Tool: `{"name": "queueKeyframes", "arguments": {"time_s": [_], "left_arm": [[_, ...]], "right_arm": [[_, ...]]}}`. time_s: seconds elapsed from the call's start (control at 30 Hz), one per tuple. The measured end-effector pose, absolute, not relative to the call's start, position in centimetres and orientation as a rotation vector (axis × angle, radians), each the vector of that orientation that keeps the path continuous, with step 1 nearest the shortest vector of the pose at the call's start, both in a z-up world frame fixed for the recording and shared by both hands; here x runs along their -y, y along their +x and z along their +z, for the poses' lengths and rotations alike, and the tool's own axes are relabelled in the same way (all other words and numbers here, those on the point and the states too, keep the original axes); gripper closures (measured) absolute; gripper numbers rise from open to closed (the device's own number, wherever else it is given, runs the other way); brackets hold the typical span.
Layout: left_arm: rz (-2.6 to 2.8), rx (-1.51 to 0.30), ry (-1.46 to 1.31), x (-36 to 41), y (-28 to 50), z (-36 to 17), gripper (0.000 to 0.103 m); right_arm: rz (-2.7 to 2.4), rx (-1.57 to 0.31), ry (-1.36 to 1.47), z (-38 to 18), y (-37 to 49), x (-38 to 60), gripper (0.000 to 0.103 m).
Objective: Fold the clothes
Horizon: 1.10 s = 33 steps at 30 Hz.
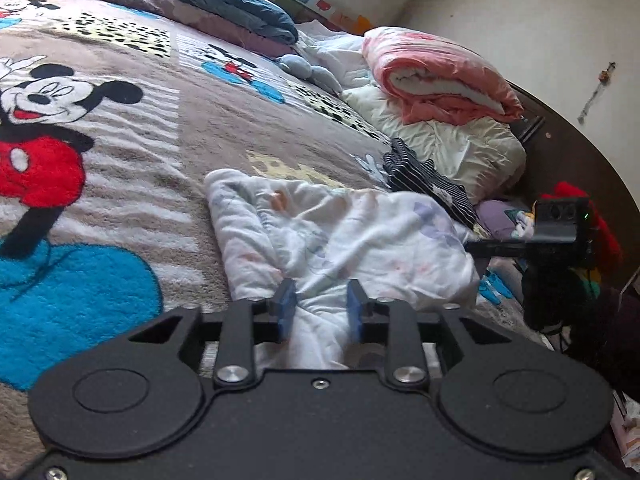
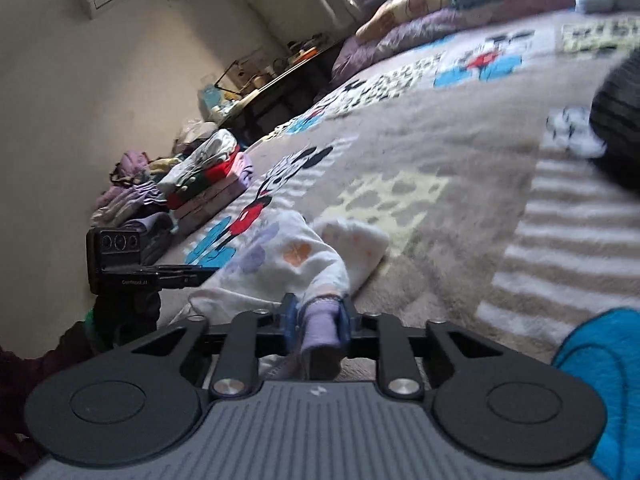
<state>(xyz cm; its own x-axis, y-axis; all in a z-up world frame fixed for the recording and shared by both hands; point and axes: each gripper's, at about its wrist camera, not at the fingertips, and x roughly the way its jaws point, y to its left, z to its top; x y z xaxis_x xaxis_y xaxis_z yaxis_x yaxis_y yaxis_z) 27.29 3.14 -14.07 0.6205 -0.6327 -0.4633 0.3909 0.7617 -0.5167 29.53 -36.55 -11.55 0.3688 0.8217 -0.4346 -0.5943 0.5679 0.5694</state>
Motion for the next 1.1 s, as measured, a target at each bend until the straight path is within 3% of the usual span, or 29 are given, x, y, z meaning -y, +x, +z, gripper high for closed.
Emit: {"name": "queueKeyframes", "arguments": {"time_s": [0.2,0.27,0.4,0.47,0.7,1.1], "left_arm": [[-0.594,-0.665,-0.521,-3.6,28.2,-13.6,0.062],[-0.585,-0.665,-0.601,-4.2,29.0,-13.6,0.044],[-0.55,-0.675,-0.772,-5.9,30.8,-14.0,0.034],[-0.541,-0.688,-0.871,-6.7,31.7,-14.4,0.022],[-0.554,-0.767,-0.992,-6.6,36.1,-15.7,0.019],[-0.627,-0.798,-1.083,-8.2,36.6,-16.6,0.016]], "right_arm": [[0.81,-0.704,0.219,-6.5,27.9,34.8,0.088],[0.778,-0.689,0.175,-4.7,27.3,34.1,0.088],[0.757,-0.664,0.086,-1.9,26.0,31.8,0.089],[0.754,-0.658,0.056,-0.9,25.3,30.6,0.09],[0.746,-0.66,-0.026,0.9,22.4,27.1,0.09],[0.799,-0.698,-0.051,0.5,18.4,19.8,0.09]]}}
